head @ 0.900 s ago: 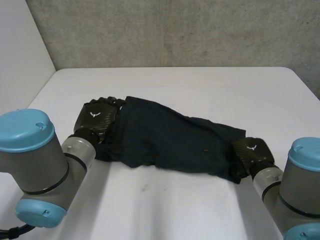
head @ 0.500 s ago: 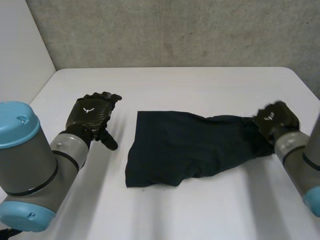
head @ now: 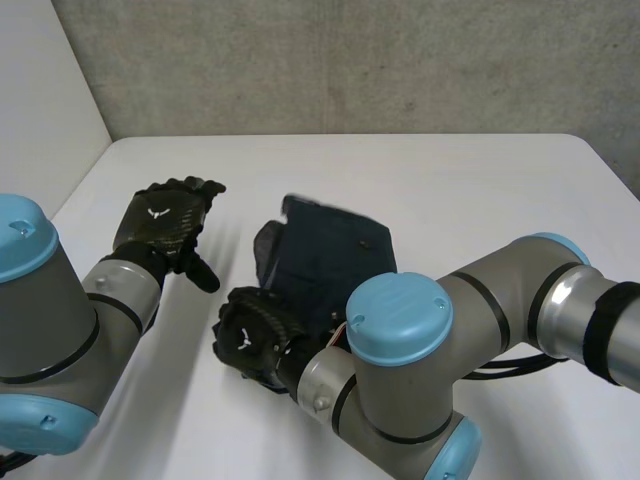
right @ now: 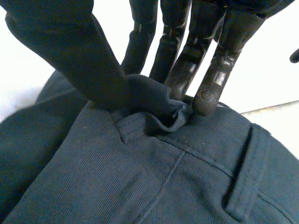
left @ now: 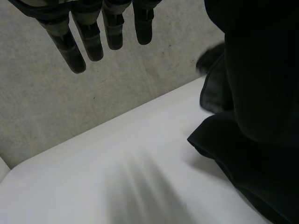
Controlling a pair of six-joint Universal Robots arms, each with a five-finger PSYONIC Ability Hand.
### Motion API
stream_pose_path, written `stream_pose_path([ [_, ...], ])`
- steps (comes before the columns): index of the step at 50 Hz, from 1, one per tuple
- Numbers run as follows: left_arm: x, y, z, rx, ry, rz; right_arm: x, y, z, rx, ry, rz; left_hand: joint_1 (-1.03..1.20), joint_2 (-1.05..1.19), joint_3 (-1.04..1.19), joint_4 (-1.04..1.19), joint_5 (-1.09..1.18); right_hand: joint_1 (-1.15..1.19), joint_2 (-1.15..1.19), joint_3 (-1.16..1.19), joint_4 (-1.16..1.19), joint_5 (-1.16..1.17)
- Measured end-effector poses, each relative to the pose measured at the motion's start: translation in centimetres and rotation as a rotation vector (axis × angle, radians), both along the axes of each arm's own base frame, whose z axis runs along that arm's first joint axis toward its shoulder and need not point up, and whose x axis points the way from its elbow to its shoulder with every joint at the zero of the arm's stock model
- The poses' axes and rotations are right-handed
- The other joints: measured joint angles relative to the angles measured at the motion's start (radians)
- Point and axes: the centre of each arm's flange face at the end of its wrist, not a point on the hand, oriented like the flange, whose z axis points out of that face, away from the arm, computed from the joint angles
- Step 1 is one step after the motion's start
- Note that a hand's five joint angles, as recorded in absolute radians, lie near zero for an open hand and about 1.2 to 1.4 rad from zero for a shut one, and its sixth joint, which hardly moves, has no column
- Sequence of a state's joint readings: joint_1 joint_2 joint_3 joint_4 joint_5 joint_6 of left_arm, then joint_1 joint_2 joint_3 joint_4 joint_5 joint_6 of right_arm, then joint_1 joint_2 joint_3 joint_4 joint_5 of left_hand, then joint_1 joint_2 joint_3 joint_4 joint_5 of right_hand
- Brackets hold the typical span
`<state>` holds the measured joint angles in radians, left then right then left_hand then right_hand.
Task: Fold the shorts.
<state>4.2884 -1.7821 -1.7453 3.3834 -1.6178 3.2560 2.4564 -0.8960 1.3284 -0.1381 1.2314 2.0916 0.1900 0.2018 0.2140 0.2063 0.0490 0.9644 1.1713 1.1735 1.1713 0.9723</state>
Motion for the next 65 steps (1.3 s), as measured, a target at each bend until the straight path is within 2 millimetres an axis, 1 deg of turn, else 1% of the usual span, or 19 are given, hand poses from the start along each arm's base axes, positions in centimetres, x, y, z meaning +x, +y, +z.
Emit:
stream_pose_path([
  [3,0.0,-0.2,0.2,-0.009,0.002,0.002,0.0,0.0,1.0,0.015,-0.031,0.002,0.0,0.0,0.0,0.0,0.0,-0.433,-0.451,-0.43,-0.429,-0.411],
  [4,0.0,-0.3,0.3,-0.012,0.003,0.002,-0.1,-0.2,1.8,0.027,-0.057,-0.007,0.0,0.0,0.0,0.0,0.0,-0.433,-0.451,-0.43,-0.429,-0.411],
  [5,0.0,-0.4,0.5,-0.02,0.006,0.003,-0.1,-0.2,2.1,0.031,-0.066,-0.011,0.0,0.0,0.0,0.0,0.0,-0.581,-0.594,-0.589,-0.59,-0.57],
  [6,-0.2,-0.7,1.0,-0.036,0.012,0.003,-0.5,-0.8,4.3,0.073,-0.137,-0.052,0.0,0.0,0.0,0.0,-0.001,-0.714,-0.816,-0.807,-0.807,-0.784],
  [7,-0.2,-0.7,1.0,-0.039,0.014,0.003,-0.5,-0.9,4.6,0.08,-0.148,-0.058,0.0,0.0,0.0,0.0,-0.001,-0.751,-0.83,-0.89,-0.899,-0.866],
  [10,-0.6,-1.3,2.2,-0.077,0.031,-0.001,-1.3,-1.8,7.2,0.151,-0.245,-0.122,0.0,0.0,0.0,0.0,-0.004,-0.757,-0.83,-0.955,-0.936,-0.909],
  [13,-1.5,-1.7,4.1,-0.134,0.06,-0.018,-3.4,-4.3,11.4,0.319,-0.444,-0.262,0.0,0.0,0.0,0.0,-0.004,-0.759,-0.934,-0.96,-0.936,-0.909],
  [19,-4.3,-1.6,6.7,-0.208,0.12,-0.09,-7.0,-7.6,14.3,0.507,-0.65,-0.437,0.0,0.0,0.0,0.0,-0.005,-0.774,-0.962,-0.961,-0.936,-0.909],
  [22,-7.3,-0.8,6.8,-0.208,0.144,-0.182,-9.6,-9.7,14.9,0.575,-0.734,-0.58,0.0,0.0,0.0,0.0,-0.005,-0.774,-0.962,-0.961,-0.936,-0.909],
  [27,-10.3,0.0,4.6,-0.132,0.12,-0.27,-11.9,-11.5,13.8,0.622,-0.738,-0.734,0.0,0.0,0.0,0.0,-0.005,-0.774,-0.962,-0.961,-0.936,-0.909],
  [31,-11.8,0.3,1.7,-0.034,0.066,-0.3,-12.0,-12.1,12.5,0.643,-0.703,-0.777,0.0,0.0,0.0,0.0,-0.005,-0.774,-0.962,-0.961,-0.936,-0.909],
  [32,-12.1,0.3,0.1,0.021,0.031,-0.299,-11.7,-12.5,11.3,0.664,-0.667,-0.792,0.0,0.0,0.0,0.0,-0.005,-0.774,-0.962,-0.961,-0.936,-0.91],
  [34,-12.1,0.2,-1.0,0.059,0.004,-0.287,-11.4,-12.8,10.4,0.679,-0.644,-0.795,0.0,0.0,0.0,0.0,-0.005,-0.774,-0.962,-0.961,-0.936,-0.909],
  [38,-11.3,-0.2,-3.4,0.139,-0.069,-0.21,-10.5,-13.5,8.0,0.731,-0.576,-0.79,0.0,0.0,0.0,0.0,-0.005,-0.774,-0.962,-0.961,-0.936,-0.909],
  [44,-9.4,-0.3,-5.0,0.198,-0.153,-0.083,-9.5,-14.2,4.8,0.8,-0.493,-0.797,0.0,0.0,0.0,0.0,-0.005,-0.774,-0.962,-0.961,-0.936,-0.91],
  [53,-7.0,1.4,-7.4,0.289,-0.281,-0.041,-7.8,-14.2,-0.1,0.813,-0.337,-0.802,-0.002,0.0,0.0,0.0,-0.005,-0.774,-0.962,-0.961,-0.936,-0.909],
  [59,-6.5,2.0,-8.0,0.307,-0.313,-0.052,-7.5,-14.1,-1.2,0.762,-0.277,-0.801,-0.013,-0.001,0.0,0.0,-0.005,-0.795,-0.969,-0.961,-0.936,-0.909],
  [62,-6.4,2.1,-8.0,0.308,-0.316,-0.054,-7.5,-14.1,-1.1,0.748,-0.274,-0.8,-0.013,-0.007,0.0,0.0,-0.005,-0.797,-0.971,-0.961,-0.936,-0.909],
  [65,-6.4,2.1,-7.5,0.297,-0.317,-0.056,-7.5,-14.1,0.3,0.721,-0.296,-0.789,-0.013,-0.007,0.0,0.0,-0.005,-0.797,-0.971,-0.961,-0.936,-0.911],
])
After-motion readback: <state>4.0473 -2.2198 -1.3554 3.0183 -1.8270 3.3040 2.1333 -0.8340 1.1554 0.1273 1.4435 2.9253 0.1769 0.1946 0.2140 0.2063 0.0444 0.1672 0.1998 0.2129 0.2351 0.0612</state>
